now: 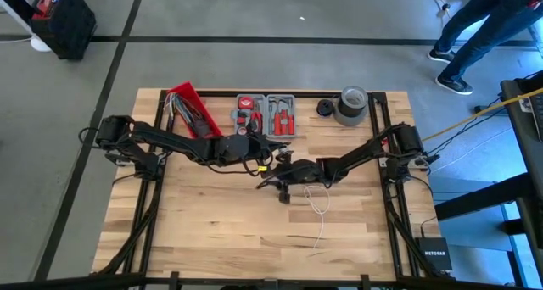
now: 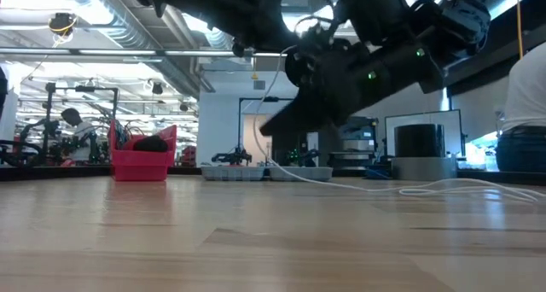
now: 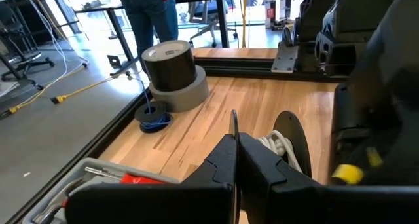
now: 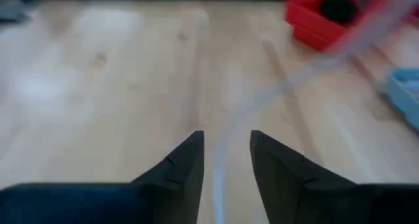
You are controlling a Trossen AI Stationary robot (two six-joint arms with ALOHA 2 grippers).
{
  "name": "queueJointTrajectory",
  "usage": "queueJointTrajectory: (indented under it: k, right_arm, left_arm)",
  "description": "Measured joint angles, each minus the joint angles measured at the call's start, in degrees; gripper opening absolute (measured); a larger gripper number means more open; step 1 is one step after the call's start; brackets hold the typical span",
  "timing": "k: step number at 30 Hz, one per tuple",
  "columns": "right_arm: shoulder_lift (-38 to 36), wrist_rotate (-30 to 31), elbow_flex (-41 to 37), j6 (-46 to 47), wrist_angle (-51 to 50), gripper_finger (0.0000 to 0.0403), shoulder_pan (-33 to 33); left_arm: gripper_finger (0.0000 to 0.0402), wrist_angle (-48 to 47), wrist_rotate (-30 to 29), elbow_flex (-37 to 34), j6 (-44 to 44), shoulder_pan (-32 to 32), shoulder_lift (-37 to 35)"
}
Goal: Coil cords
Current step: Coil the white wire into the spool
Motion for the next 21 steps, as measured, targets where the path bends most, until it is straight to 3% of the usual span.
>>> queueJointTrajectory:
  k: [14,21]
  right_arm:
    - [0.3,5.9,0.4,0.5,3.8,0.0134,0.0]
    - [4.4,4.8,3.4,0.3,4.2,0.0126,0.0]
  left_arm:
    - [0.0,0.6,-0.1,0.0,0.0,0.0,0.0]
    - [0.0,0.1,0.1,0.0,0.0,0.0,0.0]
